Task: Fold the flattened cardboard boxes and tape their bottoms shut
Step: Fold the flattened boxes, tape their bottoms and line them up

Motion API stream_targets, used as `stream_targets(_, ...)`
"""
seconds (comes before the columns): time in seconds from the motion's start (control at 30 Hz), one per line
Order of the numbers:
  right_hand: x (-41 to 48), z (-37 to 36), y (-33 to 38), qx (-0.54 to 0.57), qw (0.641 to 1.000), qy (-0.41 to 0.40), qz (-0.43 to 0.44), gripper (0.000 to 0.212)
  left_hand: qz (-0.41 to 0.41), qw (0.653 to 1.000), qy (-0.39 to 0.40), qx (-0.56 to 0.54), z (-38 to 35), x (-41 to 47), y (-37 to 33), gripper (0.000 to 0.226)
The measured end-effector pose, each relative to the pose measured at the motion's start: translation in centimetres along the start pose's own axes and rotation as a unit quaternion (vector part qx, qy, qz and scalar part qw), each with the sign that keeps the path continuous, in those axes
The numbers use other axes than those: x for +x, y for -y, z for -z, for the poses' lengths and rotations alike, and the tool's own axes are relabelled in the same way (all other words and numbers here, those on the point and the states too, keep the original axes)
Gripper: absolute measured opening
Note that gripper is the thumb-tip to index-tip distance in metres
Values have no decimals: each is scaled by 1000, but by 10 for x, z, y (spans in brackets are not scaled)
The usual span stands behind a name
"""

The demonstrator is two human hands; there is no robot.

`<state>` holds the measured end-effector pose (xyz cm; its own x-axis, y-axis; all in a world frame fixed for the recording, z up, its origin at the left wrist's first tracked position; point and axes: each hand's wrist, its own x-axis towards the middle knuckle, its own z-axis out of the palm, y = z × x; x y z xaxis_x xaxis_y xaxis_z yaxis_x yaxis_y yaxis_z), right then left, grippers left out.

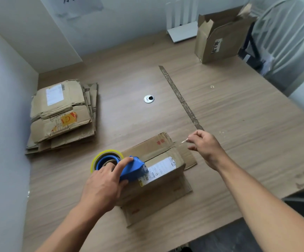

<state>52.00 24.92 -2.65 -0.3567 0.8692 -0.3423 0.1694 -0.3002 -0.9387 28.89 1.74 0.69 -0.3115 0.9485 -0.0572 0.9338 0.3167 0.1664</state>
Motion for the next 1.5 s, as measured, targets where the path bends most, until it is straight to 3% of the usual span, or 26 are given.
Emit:
stream_targets(0.27,19,-11,4,-118,985,88,-87,24,18,999,27,-3,0,0,4,72)
stream_targets(0.5,19,-12,-6,-64,987,76,-129,24,16,999,30,0,1,0,3,72)
stream_targets(1.07,23,-15,-18,-47,994,28,-98,23,15,1000,23,11,5,-1,-1,71)
stream_targets(1.5,20,-35,-26,-61,975,75,-201,26,9,999,19,25,7,0,-4,73)
